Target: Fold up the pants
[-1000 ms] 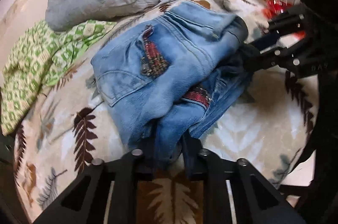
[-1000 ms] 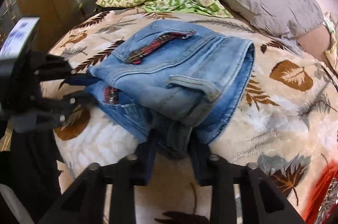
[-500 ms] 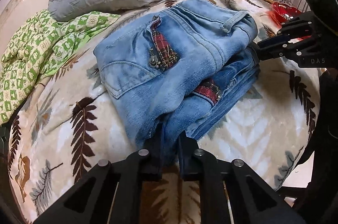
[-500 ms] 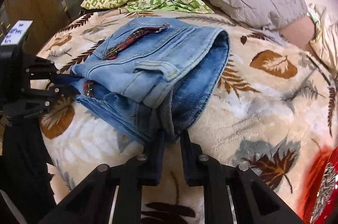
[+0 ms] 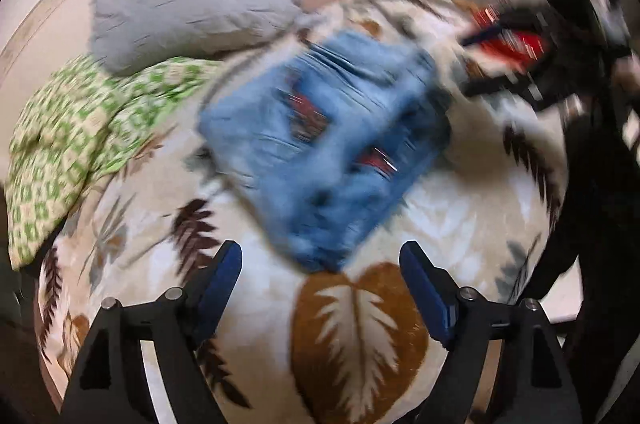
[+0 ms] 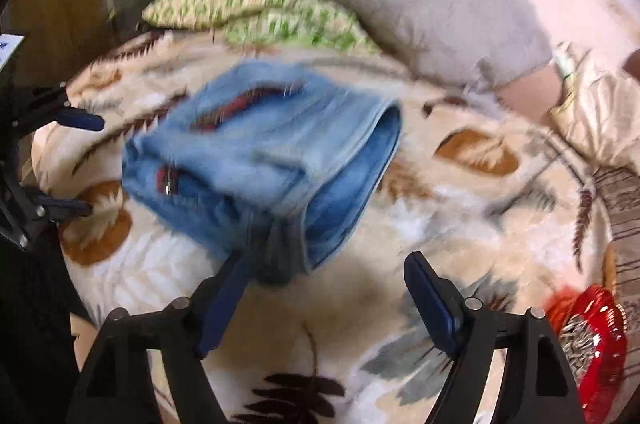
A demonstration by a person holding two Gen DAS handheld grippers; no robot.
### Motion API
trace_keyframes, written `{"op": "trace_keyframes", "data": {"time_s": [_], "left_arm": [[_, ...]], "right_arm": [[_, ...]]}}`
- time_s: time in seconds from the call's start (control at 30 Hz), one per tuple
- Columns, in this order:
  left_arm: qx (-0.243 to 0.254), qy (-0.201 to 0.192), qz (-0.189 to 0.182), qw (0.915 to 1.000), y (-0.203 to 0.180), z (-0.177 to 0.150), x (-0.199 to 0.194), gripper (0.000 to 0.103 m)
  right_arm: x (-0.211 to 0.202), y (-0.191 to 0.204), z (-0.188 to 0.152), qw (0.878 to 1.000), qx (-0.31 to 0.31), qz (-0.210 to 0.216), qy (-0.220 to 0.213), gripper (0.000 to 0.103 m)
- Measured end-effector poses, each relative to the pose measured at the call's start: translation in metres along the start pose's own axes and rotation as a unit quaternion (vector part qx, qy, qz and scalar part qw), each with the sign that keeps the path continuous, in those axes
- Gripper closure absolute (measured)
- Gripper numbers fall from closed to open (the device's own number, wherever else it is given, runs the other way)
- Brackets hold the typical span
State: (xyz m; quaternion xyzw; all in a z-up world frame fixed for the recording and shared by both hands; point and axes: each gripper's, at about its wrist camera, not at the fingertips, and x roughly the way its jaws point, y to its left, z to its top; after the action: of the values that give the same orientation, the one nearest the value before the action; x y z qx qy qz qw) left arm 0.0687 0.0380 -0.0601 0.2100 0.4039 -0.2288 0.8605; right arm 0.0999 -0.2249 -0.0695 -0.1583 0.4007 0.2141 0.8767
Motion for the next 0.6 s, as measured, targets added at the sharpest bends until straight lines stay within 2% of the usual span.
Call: {"op": "trace_keyframes", "data": {"time_s": [0.13,0.27,0.37,0.47,0.53,0.6], "left_arm": [[-0.102,-0.027,0.001,0.9944,0.043,0.011,-0.010,0.018],[-0.203,-0.034,0.001,0.9786,0.078,0.019,-0.001,0.016],[-0.240,-0.022,-0.002,0.9704,0.088,0.025,0.014,0.016],[-0.267,-0.016,-0.022,0.9634,0.093,0.029,0.031,0.016],[-0.294,-0.006,-0.043,0.9547,0.098,0.031,0.048,0.016],[-0.335,0.013,-0.078,0.9387,0.104,0.030,0.072,0.016]], "right_arm": [[-0.009,-0.001,0.012,1.000,-0.003,-0.013,-0.011,0.021],[-0.014,-0.001,0.024,1.000,-0.005,-0.020,-0.022,0.021],[-0.014,-0.001,0.032,0.999,0.001,-0.022,-0.026,0.021],[-0.011,-0.003,0.040,0.999,0.014,-0.021,-0.031,0.021],[-0.005,-0.008,0.045,0.999,0.043,-0.004,-0.027,0.021],[0.005,-0.016,0.048,0.996,0.089,0.022,-0.016,0.021]]}}
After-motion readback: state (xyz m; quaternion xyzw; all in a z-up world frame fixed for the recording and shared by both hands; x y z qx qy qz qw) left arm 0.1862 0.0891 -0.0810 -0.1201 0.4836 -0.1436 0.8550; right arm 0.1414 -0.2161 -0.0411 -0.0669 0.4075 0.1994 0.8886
